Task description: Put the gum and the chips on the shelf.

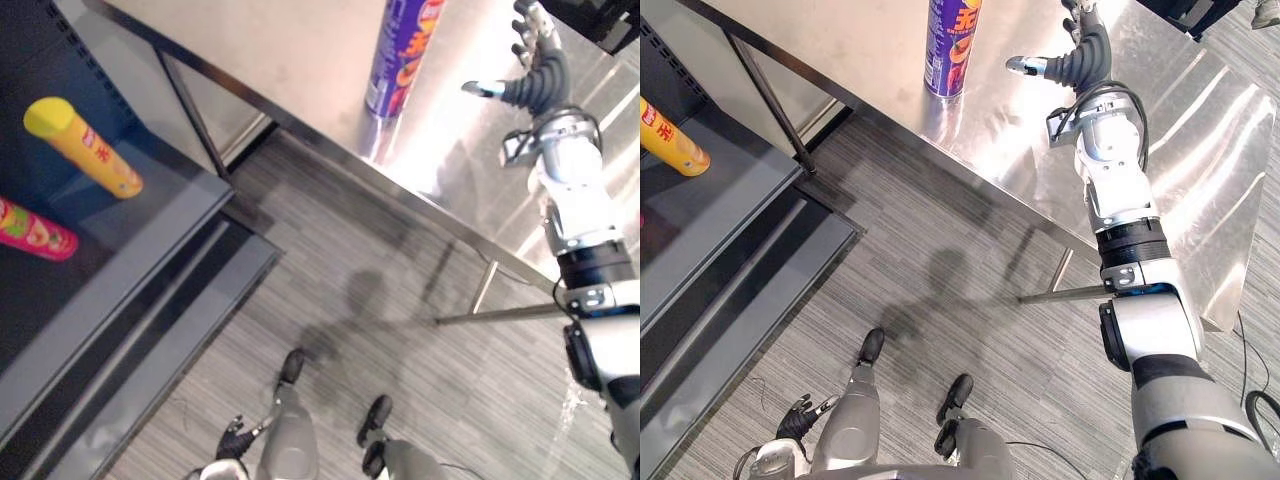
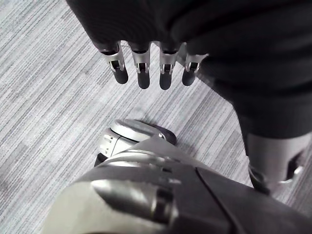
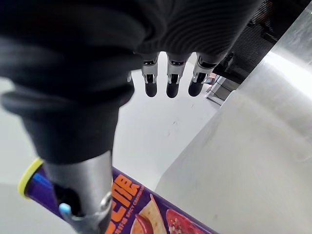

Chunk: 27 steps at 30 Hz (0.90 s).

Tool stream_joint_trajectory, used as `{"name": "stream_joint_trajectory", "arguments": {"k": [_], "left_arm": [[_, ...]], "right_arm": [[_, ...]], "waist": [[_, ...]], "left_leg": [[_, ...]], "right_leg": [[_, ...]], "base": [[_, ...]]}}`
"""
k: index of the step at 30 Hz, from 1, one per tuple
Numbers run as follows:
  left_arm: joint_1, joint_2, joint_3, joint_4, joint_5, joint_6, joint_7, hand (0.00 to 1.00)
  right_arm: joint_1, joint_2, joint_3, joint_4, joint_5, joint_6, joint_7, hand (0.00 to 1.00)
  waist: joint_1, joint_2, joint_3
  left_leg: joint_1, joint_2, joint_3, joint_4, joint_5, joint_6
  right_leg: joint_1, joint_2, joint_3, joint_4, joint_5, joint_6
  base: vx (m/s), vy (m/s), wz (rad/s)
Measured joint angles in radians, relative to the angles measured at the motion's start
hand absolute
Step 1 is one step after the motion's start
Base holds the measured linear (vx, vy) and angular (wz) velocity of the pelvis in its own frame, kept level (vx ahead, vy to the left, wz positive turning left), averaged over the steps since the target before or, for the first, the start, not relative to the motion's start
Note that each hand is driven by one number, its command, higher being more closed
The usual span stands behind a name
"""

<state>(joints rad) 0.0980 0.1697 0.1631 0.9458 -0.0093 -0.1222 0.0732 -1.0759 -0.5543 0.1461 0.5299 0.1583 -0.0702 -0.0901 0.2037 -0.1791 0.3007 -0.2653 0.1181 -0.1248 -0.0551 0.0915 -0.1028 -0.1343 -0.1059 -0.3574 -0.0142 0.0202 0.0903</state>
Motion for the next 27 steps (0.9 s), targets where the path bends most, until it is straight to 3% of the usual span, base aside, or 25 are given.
{"name": "stream_joint_trajectory", "arguments": {"k": [12,27], "left_arm": [[-0.027,0.0,-0.013,0.0,-0.03,0.0,0.001,0.0],[-0.06,0.023,-0.045,0.005,-0.064,0.0,0.001,0.0]], "right_arm": [[-0.126,0.0,0.068,0.076,0.067,0.007,0.006,0.0],[-0.249,0.006,0.138,0.101,0.122,0.007,0.01,0.0]], "waist": [[0.024,-0.005,0.041],[0.046,-0.036,0.083]], "left_leg": [[-0.012,0.016,-0.01,0.001,0.01,-0.009],[-0.032,0.02,-0.021,0.001,0.016,-0.015]], "right_leg": [[-0.006,0.019,0.001,-0.005,0.0,0.0],[-0.02,0.025,-0.006,-0.006,0.0,0.0]], "base": [[0.0,-0.003,0.0],[0.0,0.0,0.01]]}}
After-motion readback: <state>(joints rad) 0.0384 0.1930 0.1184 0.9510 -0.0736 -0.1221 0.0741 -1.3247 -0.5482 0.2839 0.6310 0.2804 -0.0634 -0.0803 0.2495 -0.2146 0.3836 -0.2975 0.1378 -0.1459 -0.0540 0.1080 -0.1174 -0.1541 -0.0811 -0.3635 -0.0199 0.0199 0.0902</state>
